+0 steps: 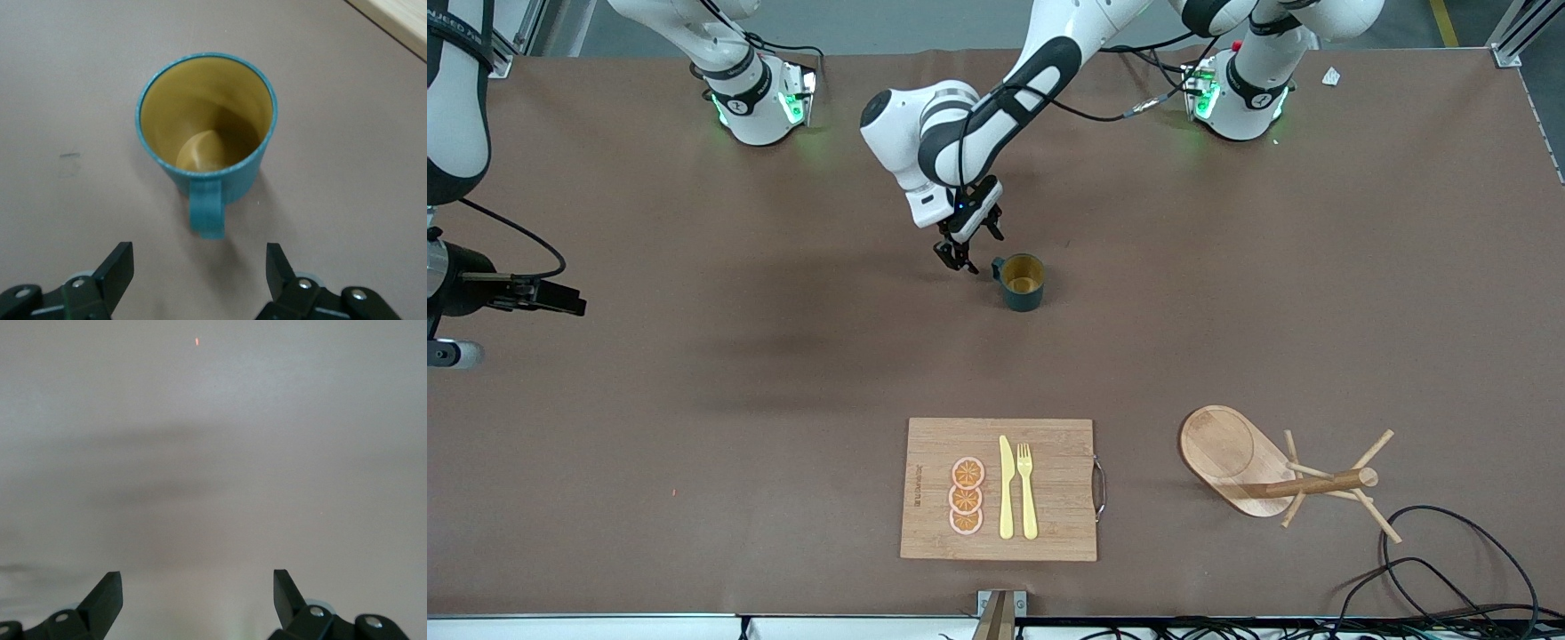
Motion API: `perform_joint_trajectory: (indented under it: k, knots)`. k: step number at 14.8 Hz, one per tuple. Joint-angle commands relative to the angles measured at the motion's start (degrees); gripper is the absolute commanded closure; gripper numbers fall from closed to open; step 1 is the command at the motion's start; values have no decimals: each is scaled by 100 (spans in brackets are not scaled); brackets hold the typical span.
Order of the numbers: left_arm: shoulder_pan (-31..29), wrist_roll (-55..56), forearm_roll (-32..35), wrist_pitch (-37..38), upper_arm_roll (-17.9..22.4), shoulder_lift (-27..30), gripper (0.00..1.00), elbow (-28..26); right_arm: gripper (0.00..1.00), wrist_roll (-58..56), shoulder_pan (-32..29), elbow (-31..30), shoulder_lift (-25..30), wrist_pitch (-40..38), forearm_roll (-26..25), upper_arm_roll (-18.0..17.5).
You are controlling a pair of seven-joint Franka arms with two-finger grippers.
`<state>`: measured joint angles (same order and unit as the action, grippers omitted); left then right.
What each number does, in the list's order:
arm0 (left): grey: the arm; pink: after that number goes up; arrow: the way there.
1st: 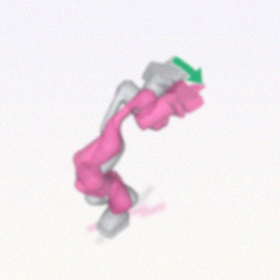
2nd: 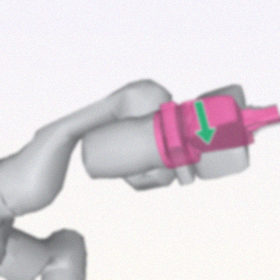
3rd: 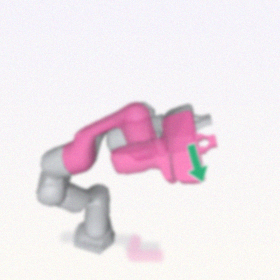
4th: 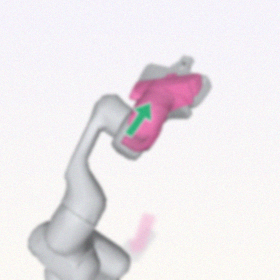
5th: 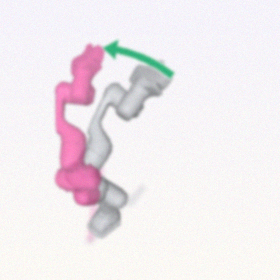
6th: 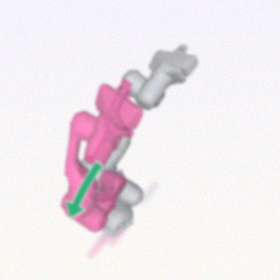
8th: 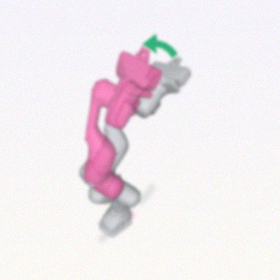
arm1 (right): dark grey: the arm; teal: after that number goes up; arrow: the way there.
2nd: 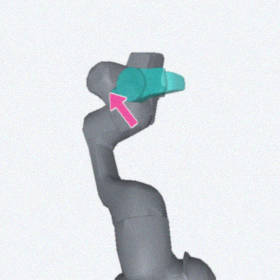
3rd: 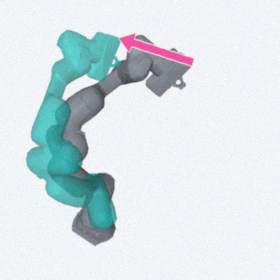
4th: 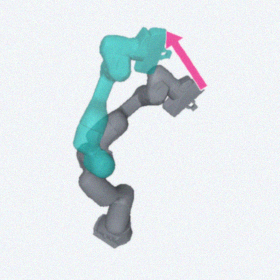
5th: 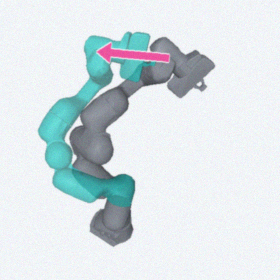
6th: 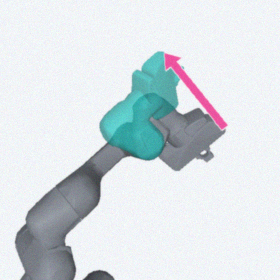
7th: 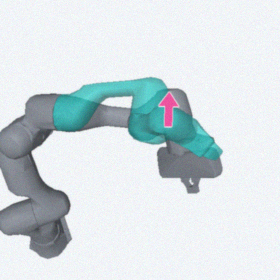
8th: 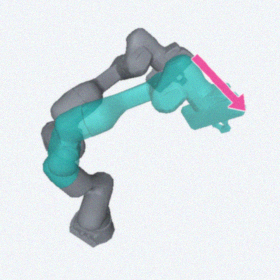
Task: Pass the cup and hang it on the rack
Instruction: 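Grasp the mug handle with the left gripper while the right gripper withdraws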
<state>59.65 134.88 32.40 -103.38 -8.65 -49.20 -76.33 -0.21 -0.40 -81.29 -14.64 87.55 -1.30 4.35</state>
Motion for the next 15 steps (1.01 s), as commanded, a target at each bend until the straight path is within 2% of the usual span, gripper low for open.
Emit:
perform_joint_trajectory:
  k: [1,2,6,8,9,11,13,15]
  knots:
    - [318,100,91,82,372,-178,22,223,0,21,-4,148,22,-36,-274,-119]
    - [328,109,91,81,382,-196,26,223,0,12,14,201,22,-53,-300,-119]
    - [328,118,91,64,434,-231,29,223,0,21,23,281,22,-150,-309,-145]
    - [337,144,91,64,434,-275,31,223,0,39,23,255,75,-272,-204,-154]
    - [337,144,91,64,434,-301,34,223,0,82,32,263,127,-604,-161,-163]
    - [337,144,91,64,434,-310,39,223,0,65,5,202,390,-660,85,-145]
    - [337,144,91,64,461,-310,52,223,0,65,-3,132,601,-712,104,-145]
    - [337,144,91,64,461,-319,68,223,0,56,-12,-192,952,-739,104,-137]
